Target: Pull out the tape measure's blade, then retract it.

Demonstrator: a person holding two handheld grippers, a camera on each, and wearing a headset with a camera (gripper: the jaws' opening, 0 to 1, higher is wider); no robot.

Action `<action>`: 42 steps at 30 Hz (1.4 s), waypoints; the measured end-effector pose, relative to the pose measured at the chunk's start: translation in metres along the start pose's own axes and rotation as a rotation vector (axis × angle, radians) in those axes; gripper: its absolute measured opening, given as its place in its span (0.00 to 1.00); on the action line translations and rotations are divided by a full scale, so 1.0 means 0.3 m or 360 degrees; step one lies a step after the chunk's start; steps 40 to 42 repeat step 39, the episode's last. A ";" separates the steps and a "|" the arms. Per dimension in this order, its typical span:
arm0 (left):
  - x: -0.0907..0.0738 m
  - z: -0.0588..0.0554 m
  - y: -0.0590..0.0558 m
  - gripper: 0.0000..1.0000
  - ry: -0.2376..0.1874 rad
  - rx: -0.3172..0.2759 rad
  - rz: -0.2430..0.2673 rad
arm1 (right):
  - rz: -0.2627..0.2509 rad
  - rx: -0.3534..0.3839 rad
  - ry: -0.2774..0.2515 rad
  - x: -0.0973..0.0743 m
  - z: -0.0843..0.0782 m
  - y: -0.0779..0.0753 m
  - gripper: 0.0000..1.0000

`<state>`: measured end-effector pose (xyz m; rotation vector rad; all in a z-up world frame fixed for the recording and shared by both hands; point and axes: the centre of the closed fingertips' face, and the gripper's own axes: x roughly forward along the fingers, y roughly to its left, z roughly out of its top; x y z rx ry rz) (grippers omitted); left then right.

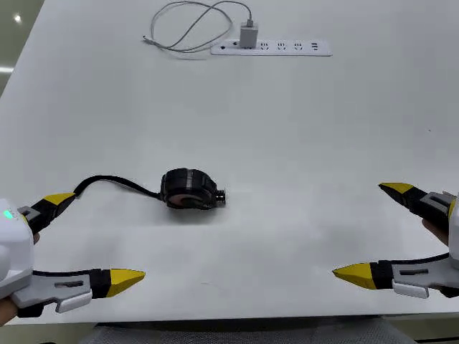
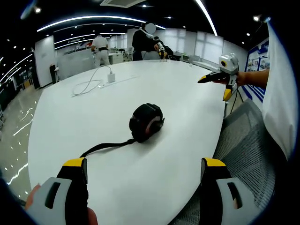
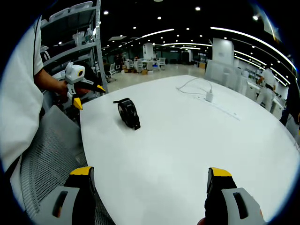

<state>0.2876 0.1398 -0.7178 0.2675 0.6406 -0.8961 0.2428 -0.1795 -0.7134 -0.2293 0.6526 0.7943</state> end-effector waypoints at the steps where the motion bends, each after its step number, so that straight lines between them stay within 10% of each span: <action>1: 0.000 0.003 0.000 0.99 -0.0004 0.0000 0.0000 | 0.0001 -0.0001 0.0000 0.000 0.000 0.000 0.99; 42: -0.005 0.007 0.007 0.98 -0.0011 0.0012 0.0024 | 0.0010 0.0007 0.0003 0.000 -0.003 0.003 0.99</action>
